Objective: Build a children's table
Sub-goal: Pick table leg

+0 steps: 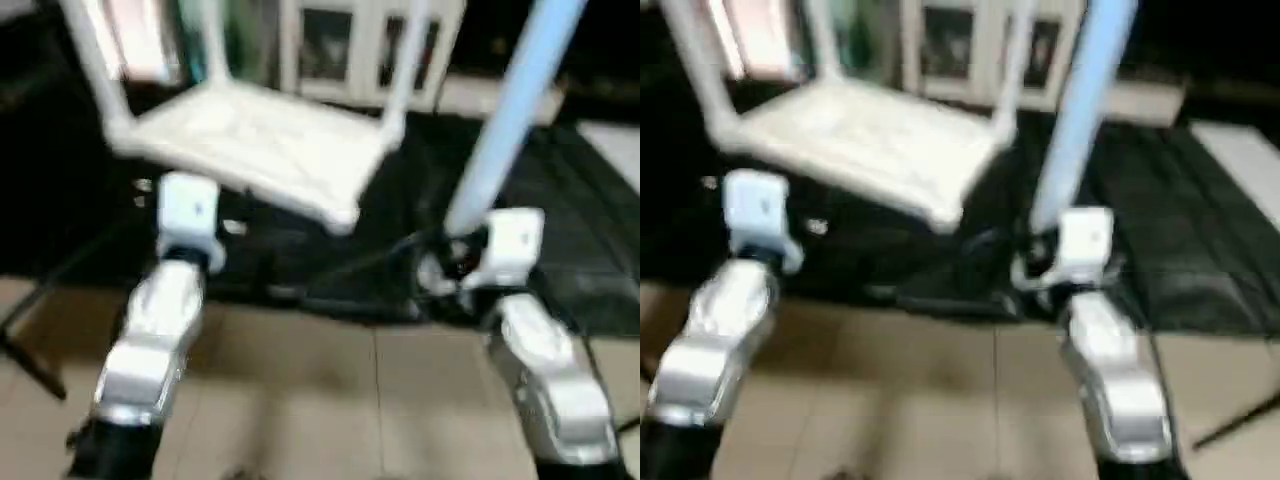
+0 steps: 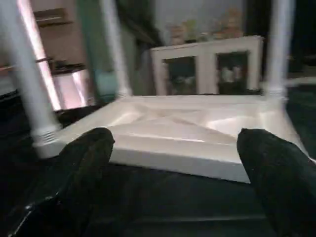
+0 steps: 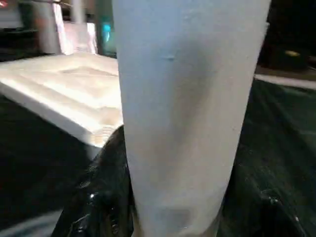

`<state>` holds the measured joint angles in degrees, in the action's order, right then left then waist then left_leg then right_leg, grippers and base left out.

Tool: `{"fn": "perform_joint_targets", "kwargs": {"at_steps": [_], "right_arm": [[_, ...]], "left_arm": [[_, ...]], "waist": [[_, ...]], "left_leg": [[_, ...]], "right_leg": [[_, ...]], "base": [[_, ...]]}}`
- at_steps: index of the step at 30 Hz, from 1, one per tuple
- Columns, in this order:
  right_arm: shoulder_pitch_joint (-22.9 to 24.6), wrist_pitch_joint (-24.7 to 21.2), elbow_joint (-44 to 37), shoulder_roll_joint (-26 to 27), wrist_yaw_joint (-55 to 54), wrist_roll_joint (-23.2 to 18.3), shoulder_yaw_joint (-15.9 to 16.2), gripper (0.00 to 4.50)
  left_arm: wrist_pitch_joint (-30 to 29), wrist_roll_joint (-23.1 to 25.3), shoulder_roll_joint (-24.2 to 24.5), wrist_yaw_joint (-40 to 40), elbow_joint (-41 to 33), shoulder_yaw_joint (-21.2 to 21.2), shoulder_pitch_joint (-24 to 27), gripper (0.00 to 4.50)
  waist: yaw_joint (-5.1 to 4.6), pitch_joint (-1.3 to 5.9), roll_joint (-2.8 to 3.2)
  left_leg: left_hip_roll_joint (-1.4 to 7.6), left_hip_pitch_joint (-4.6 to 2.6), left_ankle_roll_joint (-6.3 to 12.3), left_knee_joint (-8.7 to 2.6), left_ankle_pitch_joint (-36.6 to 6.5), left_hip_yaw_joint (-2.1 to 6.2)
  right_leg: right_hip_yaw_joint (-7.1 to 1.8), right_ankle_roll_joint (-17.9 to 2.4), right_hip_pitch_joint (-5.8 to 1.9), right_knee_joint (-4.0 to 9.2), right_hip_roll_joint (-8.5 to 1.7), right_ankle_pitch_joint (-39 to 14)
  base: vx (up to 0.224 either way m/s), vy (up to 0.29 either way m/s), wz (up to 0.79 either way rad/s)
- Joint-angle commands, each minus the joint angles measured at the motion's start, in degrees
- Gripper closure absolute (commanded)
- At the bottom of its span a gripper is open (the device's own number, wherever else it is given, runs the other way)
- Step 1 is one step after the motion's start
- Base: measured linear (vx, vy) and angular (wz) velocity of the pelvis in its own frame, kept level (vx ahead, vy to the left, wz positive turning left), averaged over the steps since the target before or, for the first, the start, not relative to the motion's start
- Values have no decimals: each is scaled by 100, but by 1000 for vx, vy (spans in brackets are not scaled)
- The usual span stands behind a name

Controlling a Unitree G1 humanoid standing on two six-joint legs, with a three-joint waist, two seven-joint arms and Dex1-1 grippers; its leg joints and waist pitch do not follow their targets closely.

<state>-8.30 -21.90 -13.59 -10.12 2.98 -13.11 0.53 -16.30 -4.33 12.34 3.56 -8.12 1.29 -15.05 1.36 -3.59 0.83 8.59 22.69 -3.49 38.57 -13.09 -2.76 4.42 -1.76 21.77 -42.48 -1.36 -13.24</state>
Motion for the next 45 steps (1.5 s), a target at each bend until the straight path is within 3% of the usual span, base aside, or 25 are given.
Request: {"fn": "perform_joint_targets", "kwargs": {"at_steps": [1, 3, 5, 8, 13, 15, 16, 17, 18, 19, 20, 22, 23, 24, 27, 29, 31, 32, 34, 36, 38, 39, 40, 43, 45], "right_arm": [[11, 103, -142, -51, 9, -58, -186, 263], [-46, 134, -109, 15, -8, -80, -212, 263], [-170, 147, -22, 76, 37, -113, -215, 263], [-302, 181, 63, 145, 187, -252, -192, 263], [-491, 228, 208, 229, 192, -232, -188, 263], [-520, 212, 219, 244, 244, -253, -162, 263], [-520, 212, 219, 244, 244, -253, -162, 263], [-522, 202, 234, 249, 291, -258, -150, 263], [-517, 206, 240, 252, 316, -260, -154, 263], [-513, 209, 243, 254, 332, -261, -158, 263], [-515, 206, 253, 262, 349, -261, -170, 263], [-526, 203, 271, 272, 365, -270, -197, 263], [-526, 203, 271, 272, 365, -270, -197, 263], [-537, 210, 287, 265, 384, -290, -234, 263], [-542, 213, 307, 254, 387, -264, -249, 263], [-528, 232, 305, 243, 379, -233, -267, 263], [-508, 236, 310, 259, 310, -180, -338, 263], [-507, 238, 312, 261, 303, -174, -346, 263], [-505, 264, 334, 263, 245, -140, -415, 263], [-504, 257, 339, 258, 199, -160, -497, 263], [-501, 247, 335, 243, 204, -187, -527, 263], [-500, 244, 330, 239, 208, -198, -536, 263], [-498, 247, 310, 240, 213, -231, -564, 263], [-500, 234, 296, 242, 226, -256, -596, 263], [-512, 162, 286, 284, 236, -312, -634, 263]], "left_arm": [[-213, -23, -113, 119, -61, 50, 59, 0], [-191, -19, -49, 35, -100, 48, 62, 0], [-54, -68, 23, -120, -122, 56, 36, 0], [90, -38, 54, -281, -198, 147, 30, 0], [80, 26, -65, -308, -288, 107, 152, 0], [68, 20, -68, -321, -293, 121, 141, 0], [68, 20, -68, -321, -293, 121, 141, 0], [64, 20, -72, -319, -281, 130, 108, 0], [66, 15, -76, -321, -275, 133, 98, 0], [66, 15, -77, -320, -272, 135, 93, 0], [72, 20, -79, -324, -267, 133, 91, 0], [73, 39, -89, -334, -269, 126, 96, 0], [73, 39, -89, -334, -269, 126, 96, 0], [63, 56, -112, -358, -270, 119, 104, 0], [65, 69, -124, -387, -252, 119, 101, 0], [71, 93, -124, -413, -237, 127, 94, 0], [78, 100, -127, -435, -199, 137, 73, 0], [79, 100, -126, -437, -195, 139, 70, 0], [77, 108, -123, -470, -171, 153, 54, 0], [80, 118, -136, -511, -153, 160, 47, 0], [79, 131, -143, -538, -143, 167, 40, 0], [78, 138, -151, -545, -141, 168, 39, 0], [75, 149, -164, -555, -138, 184, 35, 0], [89, 178, -191, -589, -121, 206, 22, 0], [97, 171, -190, -598, -115, 228, 19, 0]], "waist": [[-36, 410, 237], [55, 410, 23], [357, 422, -308], [424, 362, -225], [215, 201, -59], [315, 249, 91], [445, 212, 165], [488, 217, -241], [444, 141, -403], [429, 57, -440], [505, 85, -411], [612, 153, -255], [511, 320, -88], [211, 360, 62], [15, 442, 77], [-99, 454, -68], [-42, 391, -442], [244, 412, -509], [344, 467, -553], [355, 361, -302], [276, 357, -1], [29, 321, 143], [-111, 481, 188], [-116, 463, 112], [-147, 410, -134]], "left_leg": [[960, -333, -273, -1119, -2589, 507], [656, -202, 206, -1113, -2725, 298], [135, 90, -36, -388, -1292, -167], [328, 27, -85, -671, -874, -245], [393, -441, -587, -855, -4440, -139], [510, -54, -550, -1615, -5666, -312], [425, -84, -497, -1676, -5636, -519], [433, -358, -355, -1265, -4481, -775], [198, -916, -215, 2, -3225, -753], [43, -643, 216, 544, -1567, -494], [-77, 80, 340, 696, -563, -159], [174, -225, 244, -44, -1150, -211], [217, -637, 113, -606, -1271, -330], [681, -1187, 298, -1072, -2277, 195], [823, -1329, 1398, -1032, -2032, 455], [650, -1291, 2151, -951, -1017, 196], [25, -725, 1646, -788, -1263, -388], [-390, -451, 1254, -44, -1389, -532], [-221, 52, 671, 423, -447, -249], [22, 153, 365, 212, 149, -189], [173, -135, 502, -591, 475, -319], [480, -397, 721, -951, -978, 36], [851, -1032, 983, -1021, -2055, 466], [806, -1079, 1893, -922, -1556, 450], [571, -932, 2255, -918, -1063, 107]], "right_leg": [[-50, 23, 146, 77, -247, -577], [-255, 61, -45, 445, -435, -519], [-690, 231, -222, 1255, -1282, -2134], [-434, 107, -83, 1217, -904, -3149], [-83, 106, -63, 1369, -632, -4130], [232, 7, -840, 91, -180, -1812], [322, -45, -782, 90, -106, -1351], [-259, -14, -616, 553, -536, -3705], [-459, -187, 32, 1674, -1192, -5820], [-750, -447, -62, 1933, -1428, -6560], [-995, -535, -892, 1709, -1459, -6433], [-681, -689, -851, 1504, -1053, -4868], [-259, -868, -804, 1295, -562, -3123], [-104, -719, -234, 622, -191, -1794], [-37, 214, 221, 69, -296, -585], [-85, 263, 456, 179, -413, 179], [-453, -66, -160, 886, -607, 233], [-1135, -669, -694, 1394, -1173, -1840], [-1150, -1270, -1071, 1340, -1283, -2431], [-757, -1847, -920, 1394, -1168, -1685], [-133, -1283, -774, 1401, -563, -2052], [58, -730, -534, 948, -142, -1887], [-10, -395, -67, 354, -179, -1260], [-53, 323, 282, 82, -281, -507], [-231, 266, 298, 408, -452, 95]], "base": [[-82, 16, 7], [-85, -14, 2], [-99, -53, -10], [-89, -31, -9], [-46, 26, -10], [-14, 30, -4], [0, 0, 0], [0, 0, 0], [33, -62, 9], [92, -49, -6], [158, -26, 0], [102, 37, 7], [0, 0, 0], [38, 50, 27], [93, 72, 9], [123, 7, 3], [136, -56, 6], [132, -77, 8], [154, -41, -2], [157, -15, -3], [139, 43, 2], [157, 107, -1], [177, 101, 3], [166, 64, 6], [143, 5, 3]]}}
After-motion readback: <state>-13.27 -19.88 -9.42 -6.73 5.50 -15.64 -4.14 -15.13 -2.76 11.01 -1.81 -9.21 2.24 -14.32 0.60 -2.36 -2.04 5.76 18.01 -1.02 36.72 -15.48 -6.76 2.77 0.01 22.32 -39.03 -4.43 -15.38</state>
